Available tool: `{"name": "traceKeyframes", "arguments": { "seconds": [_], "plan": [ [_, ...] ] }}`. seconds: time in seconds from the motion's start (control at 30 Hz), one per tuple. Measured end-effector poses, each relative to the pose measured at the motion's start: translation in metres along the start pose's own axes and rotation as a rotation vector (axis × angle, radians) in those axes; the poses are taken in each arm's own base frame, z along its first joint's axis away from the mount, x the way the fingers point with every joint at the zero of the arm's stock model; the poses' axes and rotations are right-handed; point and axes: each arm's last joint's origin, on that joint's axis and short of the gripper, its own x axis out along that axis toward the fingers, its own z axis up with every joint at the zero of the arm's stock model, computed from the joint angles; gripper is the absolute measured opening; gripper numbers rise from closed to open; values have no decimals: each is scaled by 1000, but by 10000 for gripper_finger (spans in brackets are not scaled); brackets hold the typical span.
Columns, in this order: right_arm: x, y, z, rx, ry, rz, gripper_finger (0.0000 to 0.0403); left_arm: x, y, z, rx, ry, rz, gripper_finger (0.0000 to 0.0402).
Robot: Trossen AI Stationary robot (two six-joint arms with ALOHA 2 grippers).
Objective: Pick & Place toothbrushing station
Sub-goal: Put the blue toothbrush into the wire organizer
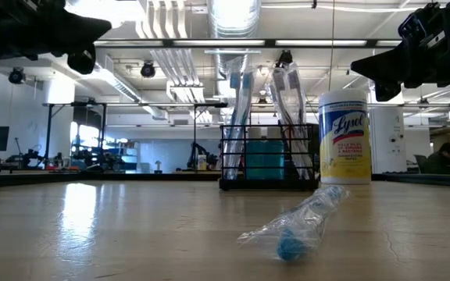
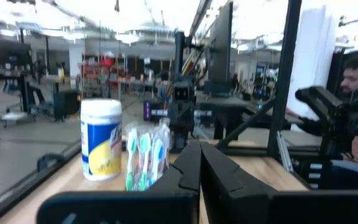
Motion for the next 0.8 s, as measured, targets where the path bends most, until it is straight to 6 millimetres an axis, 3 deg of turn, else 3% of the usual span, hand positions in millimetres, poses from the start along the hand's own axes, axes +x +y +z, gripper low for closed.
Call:
{"name": "traceKeyframes", "arguments": {
  "seconds": [0.37, 0.6, 0.8],
  "plan": [
    [0, 0, 0, 0, 1, 0, 8, -3, 0, -11, 10, 12, 4, 4],
    [0, 0, 0, 0, 2, 0, 8, -4, 4, -14, 9, 16, 111, 12],
    [0, 0, 0, 0, 2, 0, 8, -3, 2, -16, -23, 41, 51, 4]
  ]
}}
